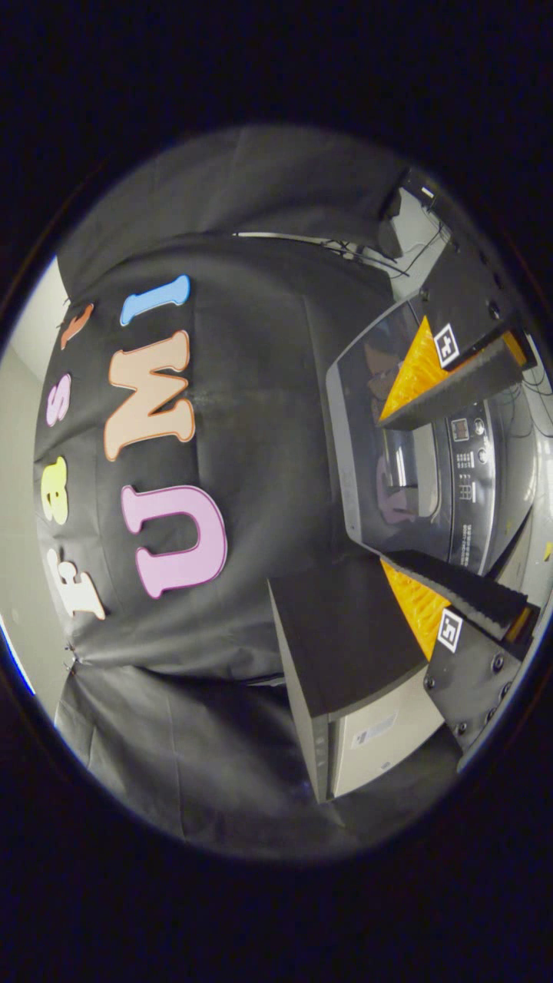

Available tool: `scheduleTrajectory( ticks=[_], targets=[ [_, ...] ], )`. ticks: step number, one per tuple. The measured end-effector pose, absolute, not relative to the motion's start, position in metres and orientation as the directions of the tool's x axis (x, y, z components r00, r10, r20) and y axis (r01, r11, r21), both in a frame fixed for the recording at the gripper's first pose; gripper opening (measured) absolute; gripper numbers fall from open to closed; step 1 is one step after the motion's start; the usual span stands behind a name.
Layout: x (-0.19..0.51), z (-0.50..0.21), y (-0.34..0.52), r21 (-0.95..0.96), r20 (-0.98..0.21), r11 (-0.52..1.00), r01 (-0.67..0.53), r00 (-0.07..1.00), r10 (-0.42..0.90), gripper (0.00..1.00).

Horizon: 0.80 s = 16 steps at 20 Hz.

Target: Put the clothes into the washing machine and then close the washing machine lid.

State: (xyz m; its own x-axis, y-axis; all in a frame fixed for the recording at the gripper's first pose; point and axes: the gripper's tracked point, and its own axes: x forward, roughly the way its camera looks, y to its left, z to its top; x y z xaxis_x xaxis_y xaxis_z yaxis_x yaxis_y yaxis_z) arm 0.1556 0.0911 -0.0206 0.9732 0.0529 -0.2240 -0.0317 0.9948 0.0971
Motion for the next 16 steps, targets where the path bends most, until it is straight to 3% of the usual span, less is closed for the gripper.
scheduleTrajectory(
  ticks=[7,11,16],
  targets=[
    [0.157,-0.027,0.088,0.102,-0.225,0.994,-0.047,0.972,0.069,0.98],
    [0.15,-0.007,0.09,0.013,-0.162,0.996,-0.092,0.982,0.093,0.98],
    [0.13,0.032,0.09,0.077,-0.058,0.991,-0.113,0.991,0.117,0.98]
  ],
)
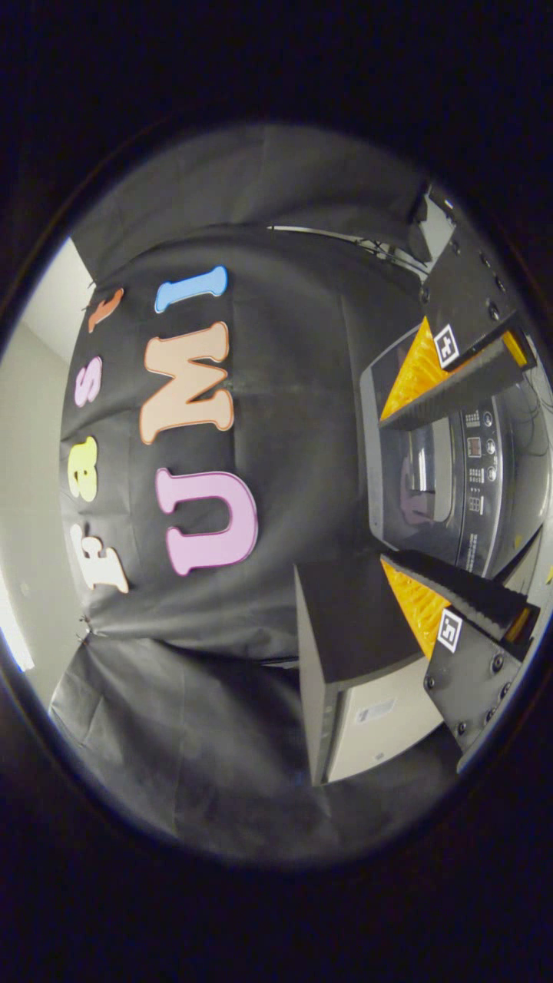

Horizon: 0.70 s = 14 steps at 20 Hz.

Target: Put the clothes into the washing machine and then close the washing machine lid.

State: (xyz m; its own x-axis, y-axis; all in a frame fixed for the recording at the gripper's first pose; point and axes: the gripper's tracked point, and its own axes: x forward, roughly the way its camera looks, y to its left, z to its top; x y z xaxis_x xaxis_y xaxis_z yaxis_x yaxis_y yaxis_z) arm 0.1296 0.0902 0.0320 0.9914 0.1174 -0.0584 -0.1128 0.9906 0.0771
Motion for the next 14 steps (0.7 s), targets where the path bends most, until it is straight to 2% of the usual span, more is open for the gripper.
scheduleTrajectory(
  ticks=[6,10,14],
  targets=[
    [0.104,0.076,0.091,0.051,0.062,0.99,-0.131,0.99,0.127,0.97],
    [0.094,0.091,0.101,0.007,0.1,0.987,-0.162,0.982,0.16,0.97],
    [0.088,0.101,0.094,-0.008,0.134,0.992,-0.129,0.983,0.129,0.98]
  ],
)
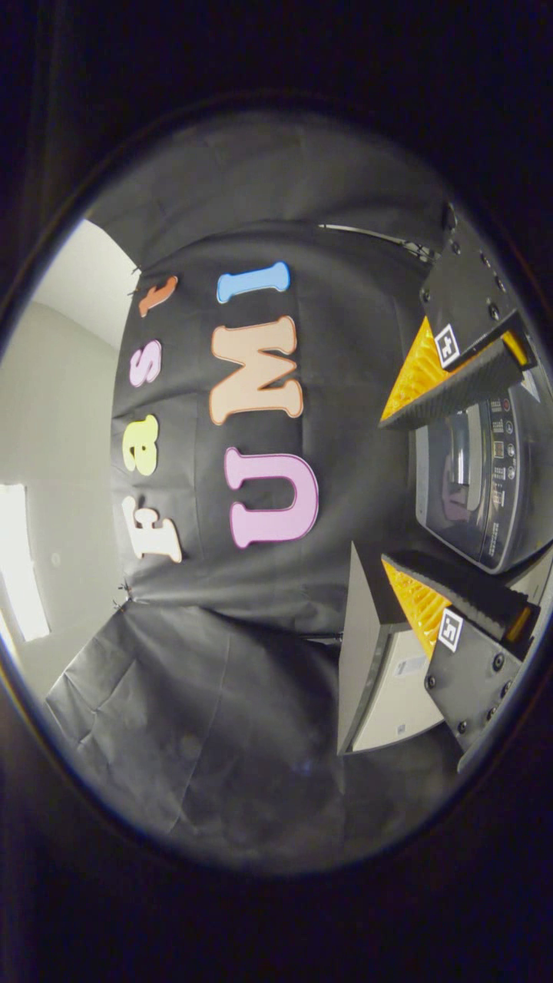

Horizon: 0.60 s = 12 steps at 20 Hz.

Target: Put the clothes into the washing machine and then close the washing machine lid.

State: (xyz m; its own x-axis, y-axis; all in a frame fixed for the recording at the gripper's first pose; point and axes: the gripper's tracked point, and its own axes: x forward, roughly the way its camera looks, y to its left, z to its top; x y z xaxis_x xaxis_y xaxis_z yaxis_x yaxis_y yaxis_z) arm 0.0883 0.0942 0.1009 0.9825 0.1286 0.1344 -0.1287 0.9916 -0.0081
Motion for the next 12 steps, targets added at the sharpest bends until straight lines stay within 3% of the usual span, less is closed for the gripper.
scheduleTrajectory(
  ticks=[12],
  targets=[
    [0.095,0.104,0.079,0.115,0.153,0.987,-0.109,0.984,0.091,0.97]
  ],
)
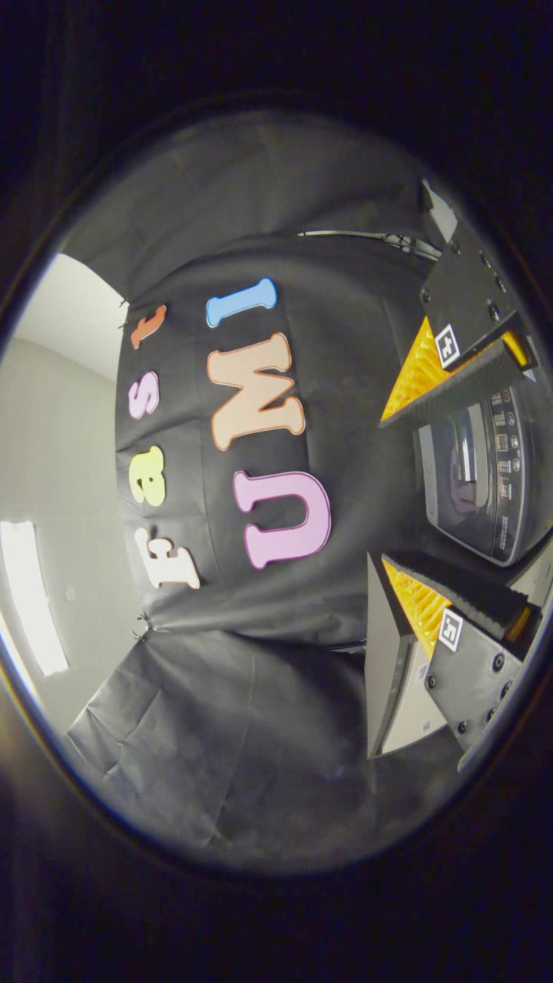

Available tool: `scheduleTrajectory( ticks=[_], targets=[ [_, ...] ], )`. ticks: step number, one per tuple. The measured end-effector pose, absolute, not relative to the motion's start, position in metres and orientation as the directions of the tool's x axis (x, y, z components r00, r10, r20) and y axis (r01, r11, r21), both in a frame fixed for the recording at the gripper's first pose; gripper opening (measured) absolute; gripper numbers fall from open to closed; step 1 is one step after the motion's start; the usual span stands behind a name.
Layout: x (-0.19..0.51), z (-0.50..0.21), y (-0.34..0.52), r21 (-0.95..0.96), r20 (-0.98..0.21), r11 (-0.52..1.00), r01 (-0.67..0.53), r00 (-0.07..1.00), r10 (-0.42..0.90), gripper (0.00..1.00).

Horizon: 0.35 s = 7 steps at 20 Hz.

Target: Put the clothes into the washing machine and then close the washing machine lid.

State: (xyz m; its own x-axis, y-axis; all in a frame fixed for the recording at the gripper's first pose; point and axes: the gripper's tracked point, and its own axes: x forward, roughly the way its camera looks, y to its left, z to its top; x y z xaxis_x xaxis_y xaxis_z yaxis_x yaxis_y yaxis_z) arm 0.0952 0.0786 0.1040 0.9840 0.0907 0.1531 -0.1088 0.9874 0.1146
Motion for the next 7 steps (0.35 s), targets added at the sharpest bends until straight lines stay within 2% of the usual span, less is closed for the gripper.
scheduleTrajectory(
  ticks=[7],
  targets=[
    [0.0943,0.1033,0.0816,0.1,0.15,0.988,-0.117,0.984,0.101,0.97]
  ],
)
